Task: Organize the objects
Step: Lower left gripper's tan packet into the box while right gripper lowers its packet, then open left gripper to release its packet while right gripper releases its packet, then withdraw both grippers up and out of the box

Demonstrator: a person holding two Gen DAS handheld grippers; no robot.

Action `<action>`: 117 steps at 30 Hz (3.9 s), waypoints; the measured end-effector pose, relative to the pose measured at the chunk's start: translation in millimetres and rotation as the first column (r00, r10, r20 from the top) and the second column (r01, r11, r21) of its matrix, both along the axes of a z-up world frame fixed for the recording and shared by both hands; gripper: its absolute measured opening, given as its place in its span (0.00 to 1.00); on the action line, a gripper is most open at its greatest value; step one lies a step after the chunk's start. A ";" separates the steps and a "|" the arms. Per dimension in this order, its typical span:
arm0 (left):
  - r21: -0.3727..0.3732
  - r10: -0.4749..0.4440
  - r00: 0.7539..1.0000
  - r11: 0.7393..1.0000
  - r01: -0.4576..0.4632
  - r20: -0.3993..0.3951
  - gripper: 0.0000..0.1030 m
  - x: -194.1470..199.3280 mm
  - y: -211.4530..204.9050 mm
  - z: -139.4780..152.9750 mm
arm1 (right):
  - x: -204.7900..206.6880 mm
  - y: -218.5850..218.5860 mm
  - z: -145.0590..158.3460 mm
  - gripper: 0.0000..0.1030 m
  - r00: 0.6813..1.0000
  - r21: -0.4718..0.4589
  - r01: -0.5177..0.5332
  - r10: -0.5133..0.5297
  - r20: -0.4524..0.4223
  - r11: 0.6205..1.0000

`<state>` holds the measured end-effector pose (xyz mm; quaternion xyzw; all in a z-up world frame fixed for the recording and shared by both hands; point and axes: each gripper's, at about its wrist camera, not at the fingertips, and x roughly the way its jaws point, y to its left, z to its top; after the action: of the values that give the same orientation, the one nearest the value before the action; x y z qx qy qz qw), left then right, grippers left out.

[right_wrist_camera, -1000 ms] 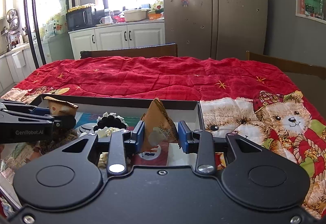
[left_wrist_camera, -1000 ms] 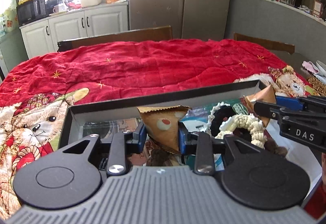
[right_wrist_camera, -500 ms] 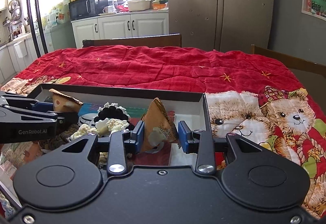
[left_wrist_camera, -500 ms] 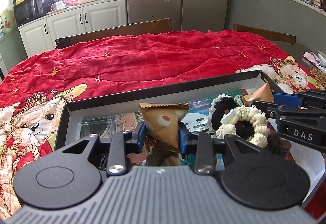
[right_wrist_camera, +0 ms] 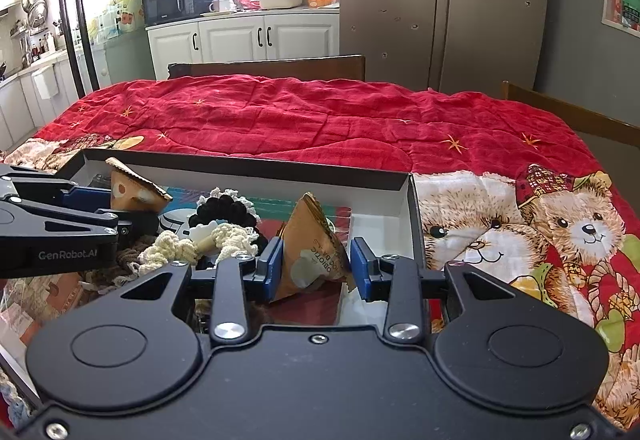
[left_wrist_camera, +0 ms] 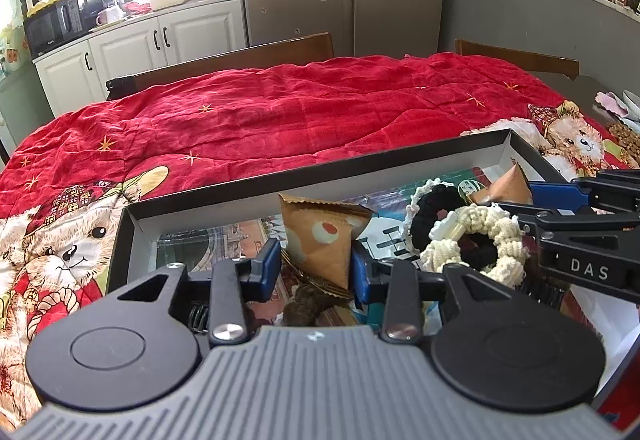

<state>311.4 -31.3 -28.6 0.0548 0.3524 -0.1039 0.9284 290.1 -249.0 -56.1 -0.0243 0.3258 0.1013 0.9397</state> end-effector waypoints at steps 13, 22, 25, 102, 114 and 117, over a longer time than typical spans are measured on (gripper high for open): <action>0.013 -0.006 1.000 1.000 0.006 -0.007 0.57 0.9 -1.7 -1.0 | 0.1 0.8 -0.6 0.37 1.000 -0.004 -0.012 0.012 -0.008 1.000; 0.015 -0.007 1.000 1.000 0.007 -0.001 0.62 -0.2 -1.7 -0.4 | 0.4 0.3 -0.5 0.38 1.000 0.001 -0.009 0.009 -0.004 1.000; 0.014 -0.008 1.000 1.000 0.008 0.003 0.63 -0.7 -1.9 0.2 | -0.4 -0.5 0.2 0.41 1.000 0.006 -0.007 0.007 0.004 1.000; 0.066 0.009 0.988 0.998 -0.020 0.153 0.86 -71.8 3.7 60.2 | -79.8 23.6 58.3 0.58 0.984 -0.076 -0.078 0.089 0.152 0.994; 0.062 -0.003 0.986 0.998 -0.007 0.169 0.87 -87.7 5.6 68.3 | -102.1 28.9 68.8 0.60 0.976 -0.112 -0.103 0.122 0.179 0.988; 0.063 -0.005 0.985 0.998 -0.006 0.175 0.87 -94.1 6.6 70.7 | -107.2 28.2 71.0 0.60 0.975 -0.114 -0.105 0.125 0.183 0.988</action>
<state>217.4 -24.7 42.2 0.0931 0.2725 -0.0875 0.9536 182.9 -220.7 14.9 -0.1013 0.2378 0.1359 0.9564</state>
